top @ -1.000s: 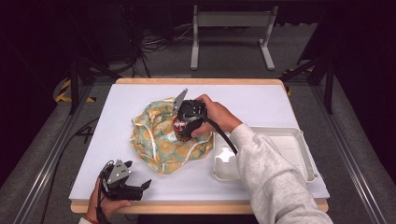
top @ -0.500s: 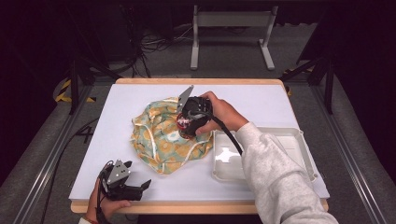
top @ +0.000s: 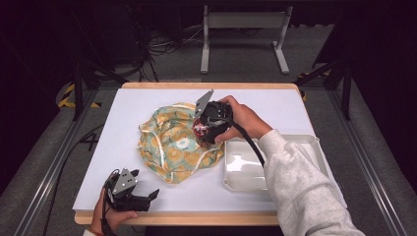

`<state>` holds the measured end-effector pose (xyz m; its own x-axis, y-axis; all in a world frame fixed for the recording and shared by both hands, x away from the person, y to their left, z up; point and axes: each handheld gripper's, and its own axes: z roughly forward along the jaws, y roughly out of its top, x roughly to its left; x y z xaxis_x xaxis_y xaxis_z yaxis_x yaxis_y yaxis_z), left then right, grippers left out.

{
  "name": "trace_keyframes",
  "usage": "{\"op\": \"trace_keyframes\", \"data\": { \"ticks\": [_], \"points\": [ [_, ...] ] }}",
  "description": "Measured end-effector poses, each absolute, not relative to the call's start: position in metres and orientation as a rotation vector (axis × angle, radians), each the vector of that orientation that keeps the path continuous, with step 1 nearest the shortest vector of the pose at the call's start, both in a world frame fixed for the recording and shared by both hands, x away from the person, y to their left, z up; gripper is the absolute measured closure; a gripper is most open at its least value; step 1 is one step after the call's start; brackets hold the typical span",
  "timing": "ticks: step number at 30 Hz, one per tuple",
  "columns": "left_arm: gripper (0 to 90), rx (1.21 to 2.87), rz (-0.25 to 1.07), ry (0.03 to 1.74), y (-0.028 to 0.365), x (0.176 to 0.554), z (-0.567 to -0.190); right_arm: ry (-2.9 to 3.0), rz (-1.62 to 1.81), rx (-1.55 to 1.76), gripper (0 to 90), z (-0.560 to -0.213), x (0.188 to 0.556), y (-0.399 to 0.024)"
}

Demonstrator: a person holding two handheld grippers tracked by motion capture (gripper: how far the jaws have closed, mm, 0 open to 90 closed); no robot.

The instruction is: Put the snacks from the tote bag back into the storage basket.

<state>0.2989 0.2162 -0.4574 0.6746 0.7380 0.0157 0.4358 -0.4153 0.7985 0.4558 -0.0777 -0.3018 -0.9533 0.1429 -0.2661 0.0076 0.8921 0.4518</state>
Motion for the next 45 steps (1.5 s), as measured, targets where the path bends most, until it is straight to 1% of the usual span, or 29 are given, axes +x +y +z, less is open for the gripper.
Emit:
{"op": "trace_keyframes", "data": {
  "ticks": [31,45],
  "points": [
    [3.7,2.072,0.468,0.903,0.215,0.299,-0.458,2.760,0.646,0.112,24.0,-0.285,0.432,-0.122],
    [3.7,2.082,0.477,0.895,0.214,0.299,-0.457,2.769,0.634,0.127,24.1,-0.287,0.425,-0.157]
  ]
}}
